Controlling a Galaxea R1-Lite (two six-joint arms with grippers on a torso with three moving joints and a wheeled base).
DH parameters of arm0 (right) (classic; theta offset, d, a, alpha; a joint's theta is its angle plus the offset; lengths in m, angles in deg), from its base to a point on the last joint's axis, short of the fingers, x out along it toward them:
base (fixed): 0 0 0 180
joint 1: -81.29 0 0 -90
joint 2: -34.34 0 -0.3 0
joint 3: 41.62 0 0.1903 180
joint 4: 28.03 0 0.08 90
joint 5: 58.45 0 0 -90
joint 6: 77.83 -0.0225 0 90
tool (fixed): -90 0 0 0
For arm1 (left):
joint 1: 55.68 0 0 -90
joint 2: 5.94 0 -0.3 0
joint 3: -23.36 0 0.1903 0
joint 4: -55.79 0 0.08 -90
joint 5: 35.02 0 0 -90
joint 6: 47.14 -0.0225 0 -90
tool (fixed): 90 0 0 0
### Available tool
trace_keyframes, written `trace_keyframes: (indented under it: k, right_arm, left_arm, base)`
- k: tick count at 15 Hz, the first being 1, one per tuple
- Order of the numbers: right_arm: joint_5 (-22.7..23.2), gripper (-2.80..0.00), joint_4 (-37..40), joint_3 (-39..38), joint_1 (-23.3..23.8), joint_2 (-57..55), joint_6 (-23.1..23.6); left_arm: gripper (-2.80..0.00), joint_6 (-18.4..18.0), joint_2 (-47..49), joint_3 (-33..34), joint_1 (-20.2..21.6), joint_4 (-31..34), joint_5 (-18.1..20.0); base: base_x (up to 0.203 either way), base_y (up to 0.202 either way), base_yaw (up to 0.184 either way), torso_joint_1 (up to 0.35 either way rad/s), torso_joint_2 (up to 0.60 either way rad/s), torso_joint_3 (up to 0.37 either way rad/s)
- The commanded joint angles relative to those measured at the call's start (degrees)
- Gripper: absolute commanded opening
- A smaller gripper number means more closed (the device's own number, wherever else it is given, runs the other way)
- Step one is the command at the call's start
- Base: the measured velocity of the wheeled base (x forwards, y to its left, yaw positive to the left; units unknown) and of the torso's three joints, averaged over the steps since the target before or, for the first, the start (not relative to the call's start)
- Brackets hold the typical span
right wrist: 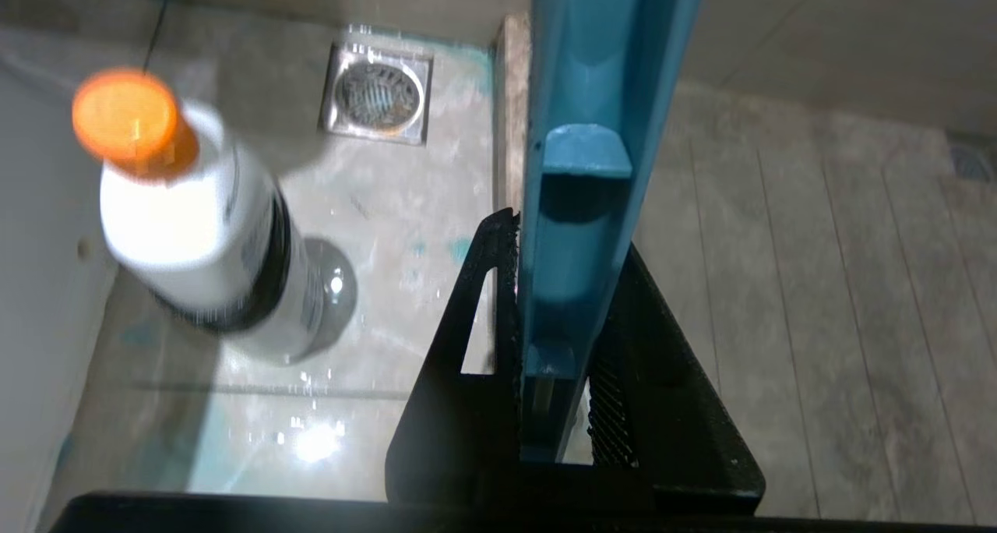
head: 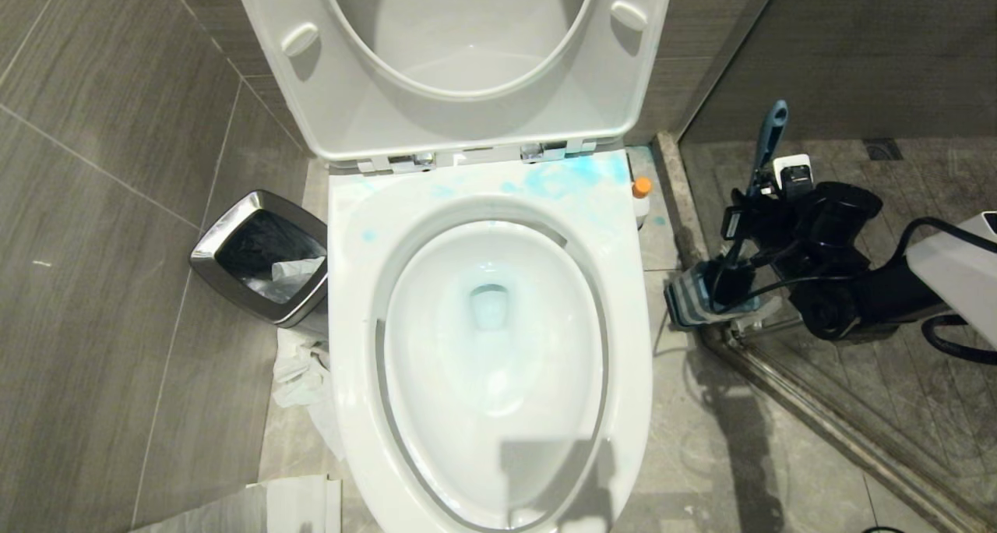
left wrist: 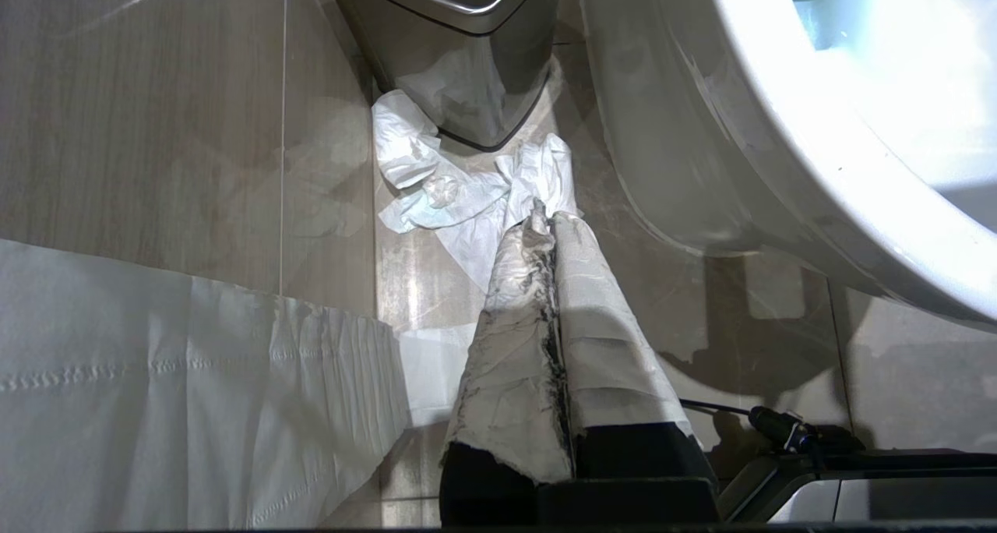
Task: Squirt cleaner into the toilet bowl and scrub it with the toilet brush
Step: Put the toilet brush back
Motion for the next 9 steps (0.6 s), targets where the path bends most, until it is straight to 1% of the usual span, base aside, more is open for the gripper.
trace_keyframes:
  k: [1,4,7,9]
  right_arm:
    - [-0.02,-2.80,-2.04,-3.59,-0.07,-0.57,0.05]
    - [-0.02,-2.80,-5.20,-8.70,0.00,-0.36,0.11]
    - [-0.02,-2.80,-10.24,-15.23,0.01,-0.49,0.76]
    - [-0.05,-2.80,-13.15,-18.09,0.27,-0.92,1.24]
  left_arm:
    - [-2.80,0.00,0.05,0.00,0.01,-0.03,-0.02]
    - [-2.80,0.00,0.05,0.00,0.01,-0.03,-0.02]
    - [-2.80,0.00,0.05,0.00,0.01,-0.03,-0.02]
    - [-2.80,0.00,0.05,0.00,0.01,-0.03,-0.02]
  base:
    - [0.000,0.000,0.000,0.000,0.00,0.000]
    - [0.000,0.000,0.000,0.000,0.00,0.000]
    - [0.000,0.000,0.000,0.000,0.00,0.000]
    - [0.000,0.000,0.000,0.000,0.00,0.000]
